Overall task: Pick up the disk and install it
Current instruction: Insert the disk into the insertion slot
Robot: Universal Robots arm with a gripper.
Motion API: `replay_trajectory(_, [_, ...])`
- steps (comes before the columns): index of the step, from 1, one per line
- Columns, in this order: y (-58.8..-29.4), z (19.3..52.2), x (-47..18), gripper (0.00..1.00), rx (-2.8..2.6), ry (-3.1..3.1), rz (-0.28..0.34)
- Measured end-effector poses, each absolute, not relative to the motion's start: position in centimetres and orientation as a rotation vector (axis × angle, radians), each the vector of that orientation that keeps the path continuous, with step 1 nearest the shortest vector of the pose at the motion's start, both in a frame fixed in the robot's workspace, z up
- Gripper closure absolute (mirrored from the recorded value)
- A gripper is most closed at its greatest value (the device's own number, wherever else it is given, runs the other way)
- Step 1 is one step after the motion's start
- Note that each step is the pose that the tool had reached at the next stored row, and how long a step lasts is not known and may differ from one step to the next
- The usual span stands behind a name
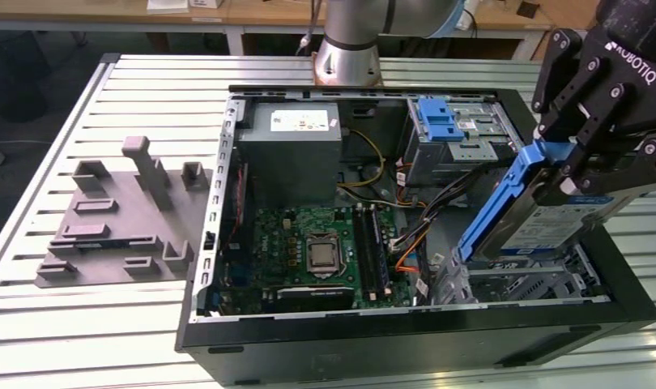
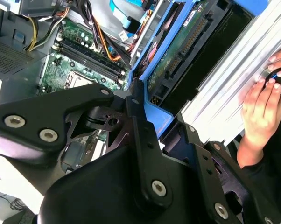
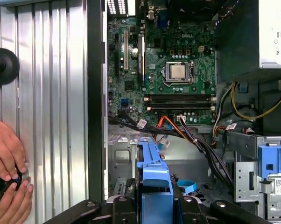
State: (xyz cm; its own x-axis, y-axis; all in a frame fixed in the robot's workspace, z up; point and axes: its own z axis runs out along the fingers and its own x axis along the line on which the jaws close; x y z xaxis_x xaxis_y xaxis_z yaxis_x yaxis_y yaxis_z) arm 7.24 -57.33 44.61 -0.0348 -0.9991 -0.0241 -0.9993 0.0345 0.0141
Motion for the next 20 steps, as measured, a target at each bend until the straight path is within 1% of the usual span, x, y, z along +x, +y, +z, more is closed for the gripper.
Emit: replay_trajectory(20, [-57.3, 43.2, 7.5, 0.64, -2.181, 2.25, 0.042])
